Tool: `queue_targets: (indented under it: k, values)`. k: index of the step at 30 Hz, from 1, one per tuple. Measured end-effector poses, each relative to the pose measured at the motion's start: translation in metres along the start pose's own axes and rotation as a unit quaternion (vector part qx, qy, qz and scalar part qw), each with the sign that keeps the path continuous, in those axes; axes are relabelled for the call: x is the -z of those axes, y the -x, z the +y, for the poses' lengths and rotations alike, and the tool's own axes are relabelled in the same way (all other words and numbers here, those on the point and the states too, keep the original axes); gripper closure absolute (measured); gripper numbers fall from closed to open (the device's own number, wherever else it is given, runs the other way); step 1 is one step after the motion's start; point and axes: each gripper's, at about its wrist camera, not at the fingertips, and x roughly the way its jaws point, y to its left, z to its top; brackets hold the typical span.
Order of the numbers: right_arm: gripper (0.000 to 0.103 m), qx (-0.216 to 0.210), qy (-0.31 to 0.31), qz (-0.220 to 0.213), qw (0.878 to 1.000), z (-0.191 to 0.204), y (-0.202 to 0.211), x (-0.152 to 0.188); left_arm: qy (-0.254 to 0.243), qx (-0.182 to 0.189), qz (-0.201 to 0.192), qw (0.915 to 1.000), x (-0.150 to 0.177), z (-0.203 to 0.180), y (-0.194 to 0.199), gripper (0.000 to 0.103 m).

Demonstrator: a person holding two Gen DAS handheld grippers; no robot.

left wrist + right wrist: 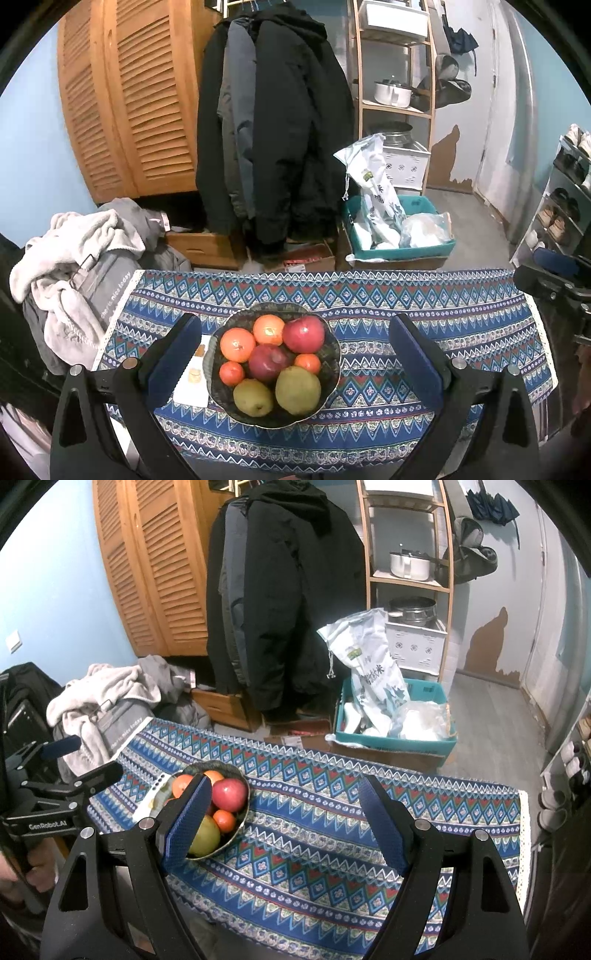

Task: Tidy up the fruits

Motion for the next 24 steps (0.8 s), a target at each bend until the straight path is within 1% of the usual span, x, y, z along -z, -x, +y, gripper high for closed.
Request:
queue_targets:
  k: [11, 17, 24]
  values:
    - [0.022, 0.001, 0.001, 0.001, 1.0, 0.0003, -0.0001, 0.0001, -0.001, 0.003, 0.002, 1.0, 0.0004, 0.0002, 0.0003, 0.001]
    - [0.022, 0.001, 0.001, 0.001, 1.0, 0.0008, 0.0002, 0.0002, -0.006, -0.002, -0.005, 1.0, 0.0005, -0.002, 0.0019, 0.001]
    - [0.022, 0.001, 0.001, 0.0, 1.0, 0.0012, 0.0001, 0.0001, -0.006, 0.005, -0.004, 1.0, 0.0006, -0.0018, 0.0029, 0.001]
